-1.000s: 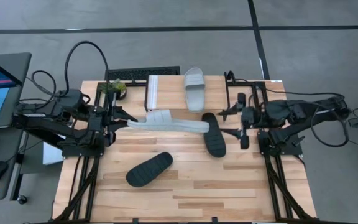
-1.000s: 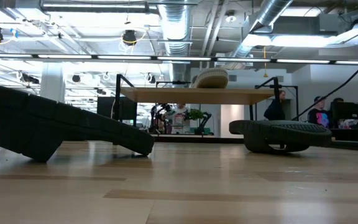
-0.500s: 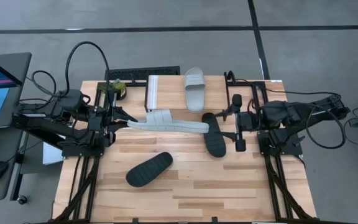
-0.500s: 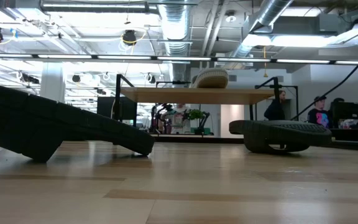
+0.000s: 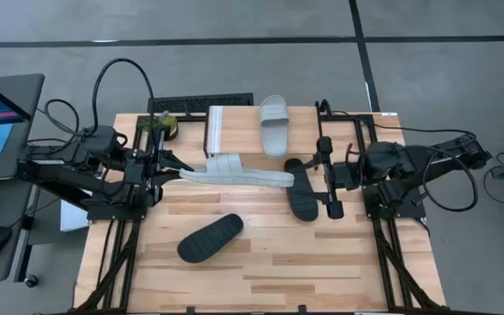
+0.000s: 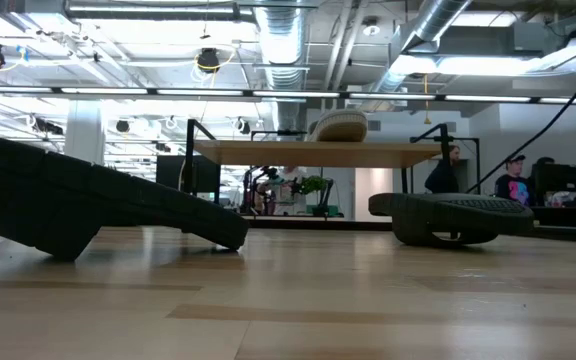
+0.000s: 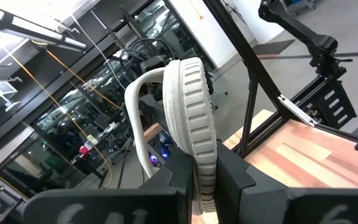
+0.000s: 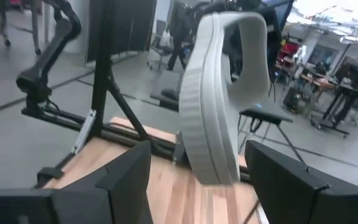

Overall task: Pick and place slides into the shelf
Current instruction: Put the gray slide on the shelf

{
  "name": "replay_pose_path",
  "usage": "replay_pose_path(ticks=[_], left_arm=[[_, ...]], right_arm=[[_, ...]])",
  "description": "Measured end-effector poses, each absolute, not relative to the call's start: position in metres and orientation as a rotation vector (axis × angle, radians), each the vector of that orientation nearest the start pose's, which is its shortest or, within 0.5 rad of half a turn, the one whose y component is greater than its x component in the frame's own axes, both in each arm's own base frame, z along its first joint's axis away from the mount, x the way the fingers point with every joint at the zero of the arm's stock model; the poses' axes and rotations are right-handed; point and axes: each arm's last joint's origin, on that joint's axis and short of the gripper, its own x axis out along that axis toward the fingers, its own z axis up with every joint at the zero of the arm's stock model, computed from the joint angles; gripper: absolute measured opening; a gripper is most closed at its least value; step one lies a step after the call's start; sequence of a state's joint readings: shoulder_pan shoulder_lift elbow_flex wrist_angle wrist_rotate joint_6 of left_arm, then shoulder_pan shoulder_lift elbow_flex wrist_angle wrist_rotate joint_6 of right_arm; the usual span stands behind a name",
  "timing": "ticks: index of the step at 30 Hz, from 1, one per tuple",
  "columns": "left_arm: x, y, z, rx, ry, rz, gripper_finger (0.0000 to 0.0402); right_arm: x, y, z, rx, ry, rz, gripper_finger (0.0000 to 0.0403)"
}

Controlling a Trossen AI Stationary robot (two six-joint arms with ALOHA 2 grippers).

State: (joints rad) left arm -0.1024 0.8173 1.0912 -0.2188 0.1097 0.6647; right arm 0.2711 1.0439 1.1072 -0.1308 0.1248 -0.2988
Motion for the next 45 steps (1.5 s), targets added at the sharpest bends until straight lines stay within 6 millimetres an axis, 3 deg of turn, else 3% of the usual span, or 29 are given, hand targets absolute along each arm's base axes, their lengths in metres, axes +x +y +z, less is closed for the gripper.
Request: replay_pose_path(ticks=[25,30,35,45], left_arm=[[0.154,-0.019,0.425,0.629,-0.123,-0.198,0.0018],[0.154,-0.019,0.425,0.629,-0.124,-0.198,0.0018],[0.154,-0.019,0.426,0.621,-0.125,-0.201,0.0018],[0.155,-0.019,0.427,0.602,-0.14,-0.194,0.0024]], right_arm=[[0.251,0.04,0.399,-0.293,-0.083,0.25,0.025],[0.257,0.035,0.397,-0.264,-0.083,0.266,0.0192],[0.259,0.03,0.395,-0.229,-0.078,0.323,0.0048],[0.259,0.031,0.395,-0.182,-0.078,0.365,0.0051]])
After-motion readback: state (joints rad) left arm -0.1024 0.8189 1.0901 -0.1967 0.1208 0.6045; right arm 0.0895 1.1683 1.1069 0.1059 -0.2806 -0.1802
